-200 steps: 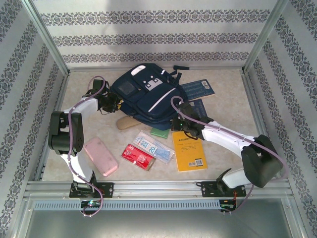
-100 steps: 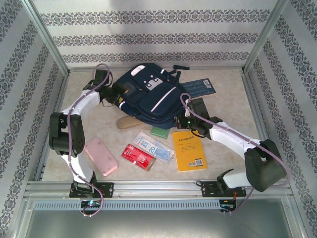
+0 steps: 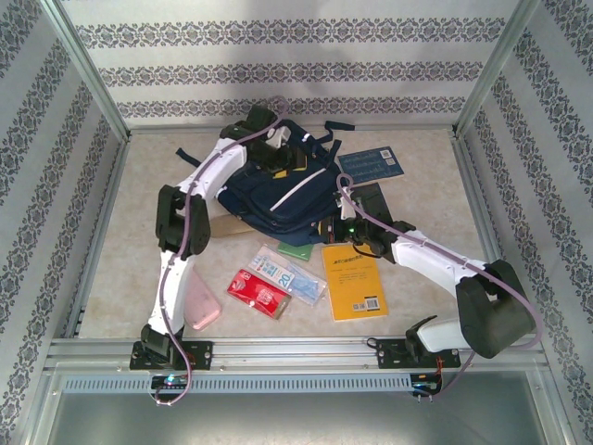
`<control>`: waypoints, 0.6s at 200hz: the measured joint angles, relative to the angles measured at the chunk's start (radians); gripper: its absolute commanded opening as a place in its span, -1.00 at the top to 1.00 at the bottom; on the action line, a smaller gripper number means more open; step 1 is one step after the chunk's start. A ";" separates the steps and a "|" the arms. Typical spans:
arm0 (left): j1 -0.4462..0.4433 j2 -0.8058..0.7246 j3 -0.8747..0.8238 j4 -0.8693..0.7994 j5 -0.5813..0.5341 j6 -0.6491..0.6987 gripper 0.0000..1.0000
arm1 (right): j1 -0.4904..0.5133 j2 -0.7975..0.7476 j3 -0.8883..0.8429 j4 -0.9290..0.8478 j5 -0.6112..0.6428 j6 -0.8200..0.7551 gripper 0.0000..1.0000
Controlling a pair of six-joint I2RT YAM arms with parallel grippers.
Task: Pack the student bag
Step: Unzip the student bag at the top-center of the table.
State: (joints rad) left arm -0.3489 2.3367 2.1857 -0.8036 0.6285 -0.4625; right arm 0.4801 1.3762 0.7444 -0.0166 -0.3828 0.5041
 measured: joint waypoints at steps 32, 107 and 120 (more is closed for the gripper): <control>-0.017 0.085 0.050 -0.120 -0.013 0.072 -0.21 | 0.000 0.016 -0.009 0.029 -0.028 0.008 1.00; -0.037 0.081 0.021 -0.135 0.088 0.122 0.44 | -0.001 0.057 -0.015 0.081 -0.052 0.016 1.00; -0.037 0.081 0.016 -0.135 0.105 0.128 0.85 | -0.001 0.059 -0.015 0.082 -0.053 0.017 1.00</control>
State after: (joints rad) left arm -0.3859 2.4176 2.2013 -0.9382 0.7338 -0.3344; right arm 0.4793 1.4349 0.7296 0.0658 -0.4358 0.5209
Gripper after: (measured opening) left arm 0.240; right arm 0.065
